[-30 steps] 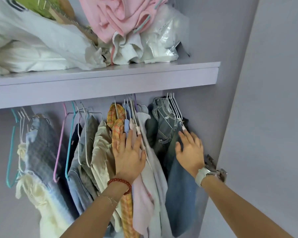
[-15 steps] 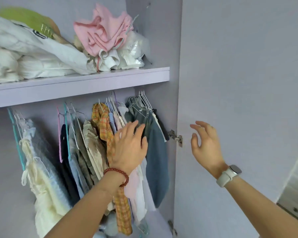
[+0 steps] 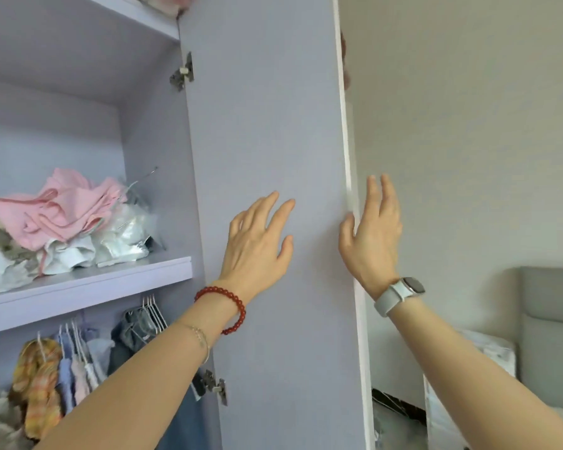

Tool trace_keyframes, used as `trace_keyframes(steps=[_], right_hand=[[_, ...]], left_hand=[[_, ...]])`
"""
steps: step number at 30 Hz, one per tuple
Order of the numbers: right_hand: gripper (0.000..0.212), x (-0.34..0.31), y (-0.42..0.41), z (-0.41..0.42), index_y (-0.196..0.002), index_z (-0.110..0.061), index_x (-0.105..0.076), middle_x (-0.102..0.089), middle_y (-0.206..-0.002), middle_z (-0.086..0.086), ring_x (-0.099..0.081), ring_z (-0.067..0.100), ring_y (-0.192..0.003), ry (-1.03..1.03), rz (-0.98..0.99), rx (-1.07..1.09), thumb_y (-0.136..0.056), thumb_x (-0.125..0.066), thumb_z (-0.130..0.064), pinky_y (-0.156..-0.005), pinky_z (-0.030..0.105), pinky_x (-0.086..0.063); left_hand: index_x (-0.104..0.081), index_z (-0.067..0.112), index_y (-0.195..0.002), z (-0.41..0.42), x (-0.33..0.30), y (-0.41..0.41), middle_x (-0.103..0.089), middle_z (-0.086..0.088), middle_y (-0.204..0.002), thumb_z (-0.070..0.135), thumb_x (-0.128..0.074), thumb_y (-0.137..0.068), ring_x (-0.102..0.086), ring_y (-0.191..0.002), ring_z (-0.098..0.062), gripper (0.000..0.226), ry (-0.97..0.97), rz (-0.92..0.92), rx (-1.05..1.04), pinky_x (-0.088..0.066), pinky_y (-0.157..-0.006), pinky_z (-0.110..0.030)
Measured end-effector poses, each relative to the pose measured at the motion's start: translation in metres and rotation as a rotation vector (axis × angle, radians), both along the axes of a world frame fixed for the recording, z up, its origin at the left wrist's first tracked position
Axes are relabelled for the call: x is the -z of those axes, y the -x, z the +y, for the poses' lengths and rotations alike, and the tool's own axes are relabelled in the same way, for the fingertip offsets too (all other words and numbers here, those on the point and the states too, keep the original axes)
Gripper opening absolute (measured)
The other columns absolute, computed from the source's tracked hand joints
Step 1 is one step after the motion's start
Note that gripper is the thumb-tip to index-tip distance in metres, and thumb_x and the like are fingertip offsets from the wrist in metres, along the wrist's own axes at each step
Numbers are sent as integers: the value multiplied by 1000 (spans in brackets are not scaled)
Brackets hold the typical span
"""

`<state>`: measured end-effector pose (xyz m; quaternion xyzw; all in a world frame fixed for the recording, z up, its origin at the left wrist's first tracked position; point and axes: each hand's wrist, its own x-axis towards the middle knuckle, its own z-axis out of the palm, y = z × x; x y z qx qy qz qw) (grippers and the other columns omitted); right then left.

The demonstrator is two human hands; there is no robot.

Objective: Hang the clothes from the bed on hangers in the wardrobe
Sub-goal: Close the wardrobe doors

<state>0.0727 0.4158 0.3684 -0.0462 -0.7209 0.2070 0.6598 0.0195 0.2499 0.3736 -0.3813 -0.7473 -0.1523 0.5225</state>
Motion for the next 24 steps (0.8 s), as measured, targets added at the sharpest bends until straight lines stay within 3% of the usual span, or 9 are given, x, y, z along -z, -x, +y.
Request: trace_keyframes(steps=[2,4,8,10,12,15,19,21,24], right_hand=[[52,-4,5,6,-141,-3,-25,-50,-130,13,-43,31,-122,228,-189,-293,-93,-38,-15,-99,36,-33],[32,-1,7,4,-121,-4,-45,-63,-88,8,-58,34,-89,258,-247,-383,-93,-36,-18,-77,39,-45],[23,10,3,-6,-91,-11,-54,-46,-59,-4,-42,19,-55,134,-55,-487,-88,-38,-27,-57,34,-39],[30,11,-4,-20,-94,-16,-60,-52,-66,-7,-45,14,-58,26,19,-675,-90,-34,-28,-57,27,-40],[40,14,-4,-40,-115,-17,-61,-65,-102,-7,-60,9,-91,-114,79,-808,-94,-30,-27,-79,24,-47],[47,20,14,-78,-134,-10,-44,-45,-140,4,-38,15,-131,-241,68,-933,-98,-27,-35,-108,32,-32],[51,24,42,-143,-144,-21,-16,-24,-150,0,-18,18,-141,-406,10,-926,-98,-23,-41,-115,34,-17],[51,25,54,-179,-144,-34,-10,-14,-152,-4,-8,16,-142,-442,-51,-944,-97,-26,-44,-116,29,-11],[57,26,72,-229,-143,-36,-5,0,-153,-5,4,16,-143,-538,-118,-903,-92,-30,-43,-116,34,-5]], left_hand=[[-46,14,-134,13,-7,1,-44,-16,-139,31,-35,-84,-45,-125,-34,54,61,29,-5,-37,-99,-51],[-43,17,-137,19,-13,1,-39,-15,-143,33,-34,-85,-40,-129,-34,55,89,46,-8,-36,-101,-53],[-32,26,-141,3,-32,-5,-28,-9,-150,35,-35,-88,-25,-137,-26,53,-10,116,59,-26,-108,-48],[-32,24,-138,-13,-45,-14,-29,-10,-149,30,-38,-90,-24,-137,-25,49,-29,256,103,-25,-108,-44],[-35,20,-136,-30,-58,-26,-32,-13,-146,27,-39,-92,-24,-137,-27,45,-3,399,114,-26,-108,-45],[-42,16,-132,-67,-70,-36,-37,-14,-143,30,-35,-95,-25,-136,-31,41,45,508,57,-24,-109,-50],[-49,11,-128,-145,-69,-40,-42,-11,-140,30,-39,-92,-28,-135,-32,42,106,539,-160,-24,-108,-50],[-51,8,-124,-181,-65,-45,-43,-10,-140,33,-41,-91,-28,-136,-30,43,98,498,-263,-25,-106,-47],[-52,7,-123,-232,-58,-44,-44,-9,-141,37,-42,-88,-27,-136,-29,47,83,415,-519,-28,-102,-46]])
